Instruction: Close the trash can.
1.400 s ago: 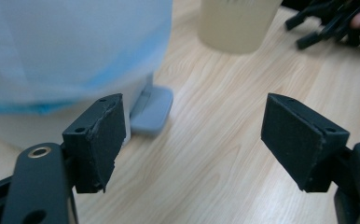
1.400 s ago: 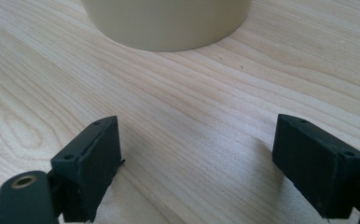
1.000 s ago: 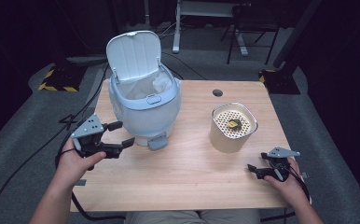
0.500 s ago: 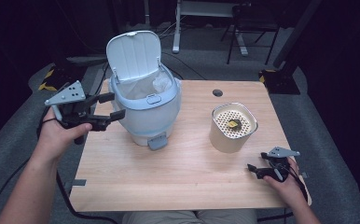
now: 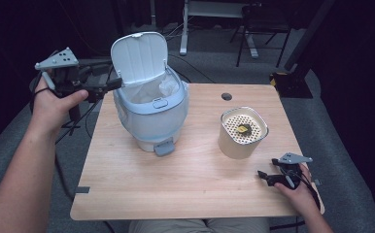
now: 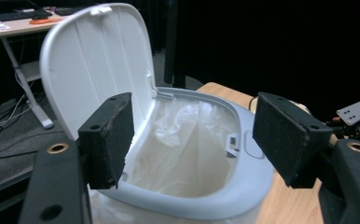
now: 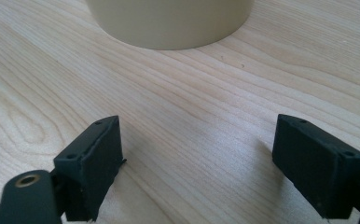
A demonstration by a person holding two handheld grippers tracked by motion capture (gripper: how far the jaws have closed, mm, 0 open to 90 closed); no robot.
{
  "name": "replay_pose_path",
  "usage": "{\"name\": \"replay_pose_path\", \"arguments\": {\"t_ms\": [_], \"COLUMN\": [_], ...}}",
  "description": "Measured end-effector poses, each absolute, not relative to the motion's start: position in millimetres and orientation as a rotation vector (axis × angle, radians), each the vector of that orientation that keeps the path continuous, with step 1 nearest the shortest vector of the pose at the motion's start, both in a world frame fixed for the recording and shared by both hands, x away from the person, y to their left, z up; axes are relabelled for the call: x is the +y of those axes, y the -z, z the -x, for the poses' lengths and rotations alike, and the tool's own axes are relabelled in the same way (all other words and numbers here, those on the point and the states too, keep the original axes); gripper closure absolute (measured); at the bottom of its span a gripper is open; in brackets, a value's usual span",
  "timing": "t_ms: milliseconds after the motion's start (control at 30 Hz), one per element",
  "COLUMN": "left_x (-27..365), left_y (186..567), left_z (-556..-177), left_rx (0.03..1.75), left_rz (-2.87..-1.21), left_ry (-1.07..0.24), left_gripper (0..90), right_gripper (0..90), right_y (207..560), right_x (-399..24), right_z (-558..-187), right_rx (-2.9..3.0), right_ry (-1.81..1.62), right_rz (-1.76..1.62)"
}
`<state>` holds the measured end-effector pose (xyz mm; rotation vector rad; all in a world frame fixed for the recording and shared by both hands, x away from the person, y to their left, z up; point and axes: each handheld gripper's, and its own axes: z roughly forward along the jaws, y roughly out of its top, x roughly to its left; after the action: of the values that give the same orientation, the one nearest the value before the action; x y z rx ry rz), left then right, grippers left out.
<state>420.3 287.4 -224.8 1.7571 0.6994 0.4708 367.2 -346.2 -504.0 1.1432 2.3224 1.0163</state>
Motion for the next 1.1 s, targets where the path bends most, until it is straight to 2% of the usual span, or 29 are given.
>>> {"name": "replay_pose_path", "arguments": {"t_ms": [600, 833, 1033, 1100], "left_x": [290, 282, 280, 283], "left_y": [215, 219, 222, 222], "left_z": [-473, -487, -491, -490], "left_rx": [0.868, 0.907, 0.890, 0.881], "left_rz": [-1.719, -1.765, -1.752, -1.745], "left_ry": [-0.521, -0.543, -0.519, -0.502], "left_gripper": [28.4, 28.1, 28.6, 32.7], "right_gripper": [16.2, 16.2, 16.2, 16.2], "right_y": [504, 504, 504, 504], "right_x": [-346, -346, -346, -346], "right_z": [-367, -367, -367, -367], "right_rx": [2.323, 2.321, 2.321, 2.321], "right_ry": [-1.017, -1.019, -1.019, -1.019], "right_rz": [-1.143, -1.146, -1.146, -1.146]}}
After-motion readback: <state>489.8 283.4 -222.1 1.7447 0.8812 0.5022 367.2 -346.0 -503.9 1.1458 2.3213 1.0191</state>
